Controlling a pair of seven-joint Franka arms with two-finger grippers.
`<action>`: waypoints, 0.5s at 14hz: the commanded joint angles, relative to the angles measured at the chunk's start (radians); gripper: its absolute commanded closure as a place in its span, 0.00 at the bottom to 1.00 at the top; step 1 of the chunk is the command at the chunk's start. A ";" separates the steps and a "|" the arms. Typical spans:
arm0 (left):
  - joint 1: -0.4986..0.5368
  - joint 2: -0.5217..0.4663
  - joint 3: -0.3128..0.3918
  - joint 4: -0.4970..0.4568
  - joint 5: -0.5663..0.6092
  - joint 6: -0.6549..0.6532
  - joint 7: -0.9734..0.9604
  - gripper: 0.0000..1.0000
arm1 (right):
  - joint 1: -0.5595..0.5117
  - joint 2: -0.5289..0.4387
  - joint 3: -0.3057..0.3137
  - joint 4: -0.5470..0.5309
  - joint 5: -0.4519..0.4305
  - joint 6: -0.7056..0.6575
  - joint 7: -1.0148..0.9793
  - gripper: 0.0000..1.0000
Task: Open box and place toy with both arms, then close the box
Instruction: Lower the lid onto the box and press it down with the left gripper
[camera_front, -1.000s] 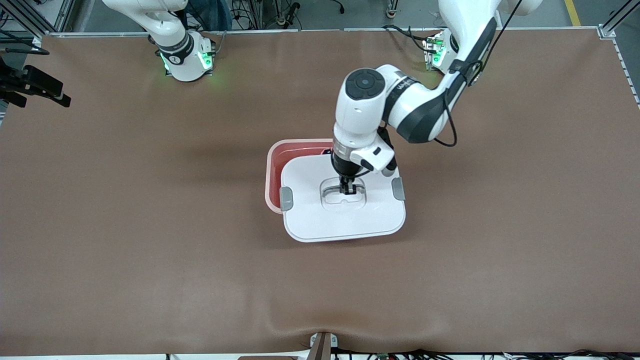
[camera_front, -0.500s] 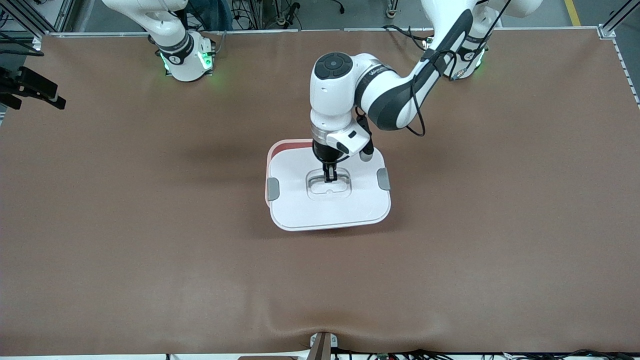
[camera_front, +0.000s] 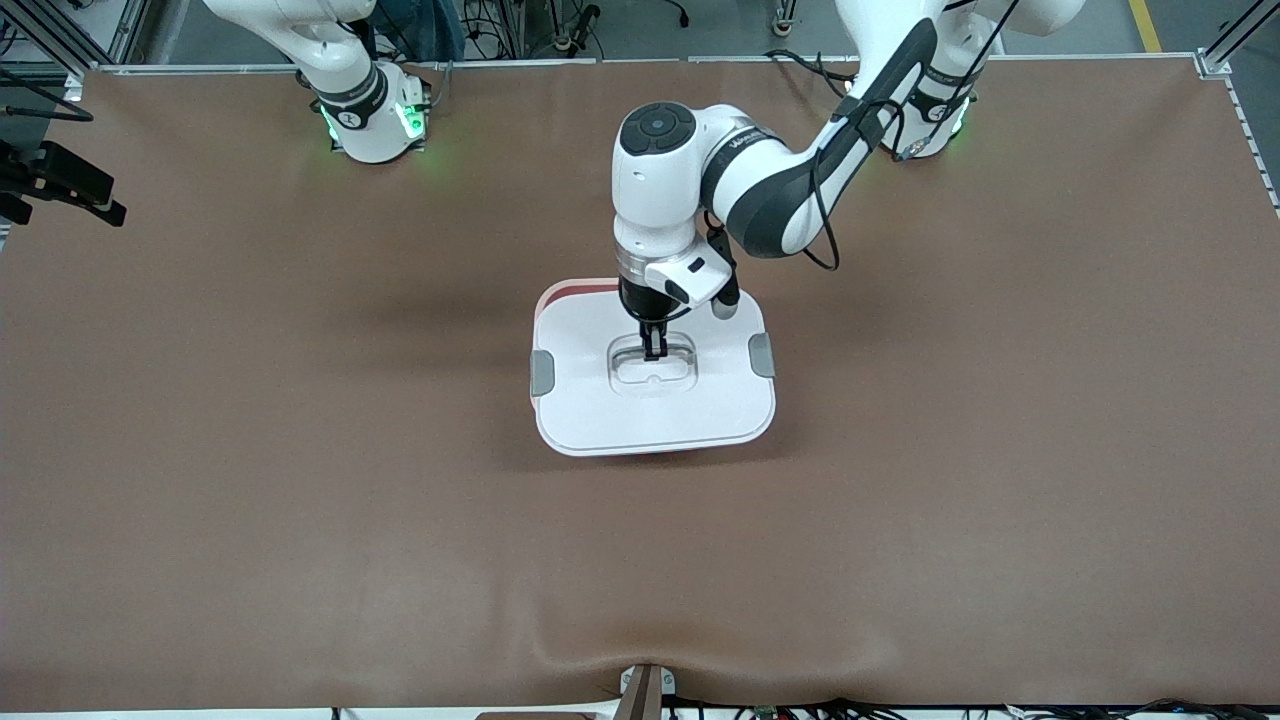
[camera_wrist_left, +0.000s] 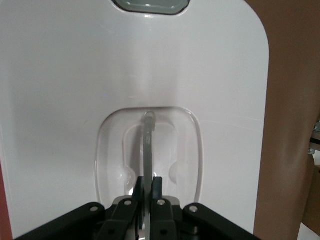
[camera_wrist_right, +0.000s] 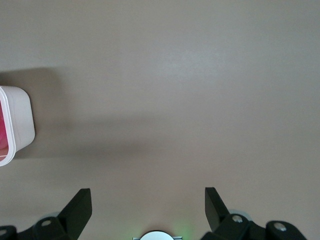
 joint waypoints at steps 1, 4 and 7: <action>-0.011 -0.002 -0.002 -0.011 0.027 -0.011 -0.002 1.00 | 0.007 -0.004 -0.003 -0.003 -0.020 0.003 -0.002 0.00; -0.011 -0.002 -0.015 -0.016 0.026 -0.011 0.000 1.00 | 0.018 -0.004 -0.002 -0.003 -0.016 0.003 0.004 0.00; -0.013 0.004 -0.022 -0.018 0.027 -0.002 0.024 1.00 | 0.023 -0.004 -0.002 -0.003 -0.014 0.000 0.004 0.00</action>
